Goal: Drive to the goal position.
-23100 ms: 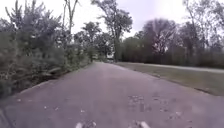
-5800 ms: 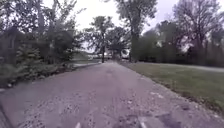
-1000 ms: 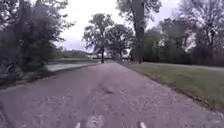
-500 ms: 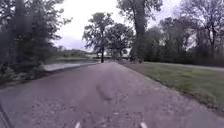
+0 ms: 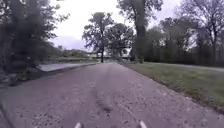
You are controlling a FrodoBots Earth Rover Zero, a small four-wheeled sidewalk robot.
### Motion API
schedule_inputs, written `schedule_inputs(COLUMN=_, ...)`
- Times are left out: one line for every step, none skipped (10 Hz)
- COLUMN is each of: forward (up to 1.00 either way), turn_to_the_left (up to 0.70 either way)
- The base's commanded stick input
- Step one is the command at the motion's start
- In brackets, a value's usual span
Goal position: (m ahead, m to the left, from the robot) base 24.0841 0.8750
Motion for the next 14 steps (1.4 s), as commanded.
schedule_inputs(forward=0.7, turn_to_the_left=0.0)
schedule_inputs(forward=0.7, turn_to_the_left=0.0)
schedule_inputs(forward=0.7, turn_to_the_left=0.0)
schedule_inputs(forward=0.7, turn_to_the_left=0.0)
schedule_inputs(forward=0.7, turn_to_the_left=0.0)
schedule_inputs(forward=0.7, turn_to_the_left=0.0)
schedule_inputs(forward=0.7, turn_to_the_left=0.0)
schedule_inputs(forward=0.7, turn_to_the_left=0.0)
schedule_inputs(forward=0.7, turn_to_the_left=0.0)
schedule_inputs(forward=0.7, turn_to_the_left=0.0)
schedule_inputs(forward=0.7, turn_to_the_left=0.0)
schedule_inputs(forward=0.7, turn_to_the_left=0.0)
schedule_inputs(forward=0.7, turn_to_the_left=0.0)
schedule_inputs(forward=0.7, turn_to_the_left=0.0)
